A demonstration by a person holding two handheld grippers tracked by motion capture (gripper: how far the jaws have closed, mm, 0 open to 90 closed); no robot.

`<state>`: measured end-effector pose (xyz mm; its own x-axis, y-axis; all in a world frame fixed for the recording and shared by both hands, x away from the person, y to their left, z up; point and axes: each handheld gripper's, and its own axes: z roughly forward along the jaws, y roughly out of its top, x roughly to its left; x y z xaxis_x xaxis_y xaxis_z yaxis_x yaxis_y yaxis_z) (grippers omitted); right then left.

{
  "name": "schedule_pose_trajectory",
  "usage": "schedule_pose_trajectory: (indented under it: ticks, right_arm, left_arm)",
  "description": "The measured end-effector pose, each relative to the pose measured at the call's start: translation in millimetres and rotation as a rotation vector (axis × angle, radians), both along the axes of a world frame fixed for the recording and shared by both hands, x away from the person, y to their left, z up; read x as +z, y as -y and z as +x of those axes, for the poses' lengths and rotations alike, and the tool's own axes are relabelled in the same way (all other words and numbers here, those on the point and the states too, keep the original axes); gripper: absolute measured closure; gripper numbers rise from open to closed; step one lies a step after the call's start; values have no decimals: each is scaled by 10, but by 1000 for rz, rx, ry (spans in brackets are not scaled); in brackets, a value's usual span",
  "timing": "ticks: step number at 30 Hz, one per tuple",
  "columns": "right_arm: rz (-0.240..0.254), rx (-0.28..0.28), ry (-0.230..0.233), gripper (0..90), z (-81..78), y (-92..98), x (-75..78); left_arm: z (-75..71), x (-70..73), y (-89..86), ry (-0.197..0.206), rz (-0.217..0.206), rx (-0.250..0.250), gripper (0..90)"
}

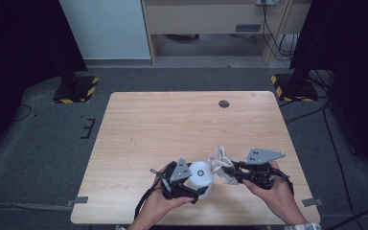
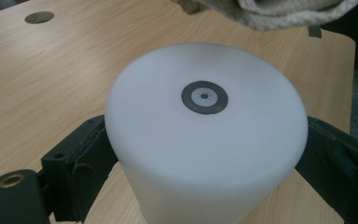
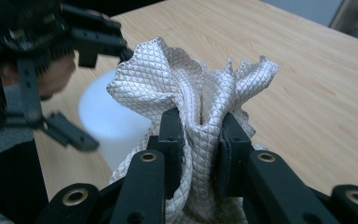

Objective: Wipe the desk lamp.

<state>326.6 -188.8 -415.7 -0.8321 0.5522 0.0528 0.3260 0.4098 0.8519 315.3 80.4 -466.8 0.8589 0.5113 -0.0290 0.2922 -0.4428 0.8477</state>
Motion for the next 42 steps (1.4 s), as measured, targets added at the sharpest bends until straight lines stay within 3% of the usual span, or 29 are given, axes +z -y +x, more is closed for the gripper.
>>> schedule_pose_trajectory:
  ticks: [10, 13, 15, 23, 32, 42]
  right_arm:
    - [-16, 67, -30, 752, 145, -362, 12]
    - [-40, 79, -39, 753, 175, -426, 3]
    - [-53, 77, -51, 754, 213, -433, -32]
    - [-23, 34, -77, 758, 324, -300, -101]
    - [-6, 26, -127, 763, 316, -161, -412]
    - [-23, 35, -176, 768, 335, -196, -754]
  left_arm:
    - [-1, -20, 2, 7, -2, -1, 82]
    - [-2, -21, 4, 8, -1, -1, 82]
    - [-2, -20, 5, 8, -1, 0, 82]
    - [-1, -21, 4, 7, -1, -1, 82]
    - [3, -21, -1, 8, -1, -6, 82]
    - [16, -26, -9, 8, 7, -20, 82]
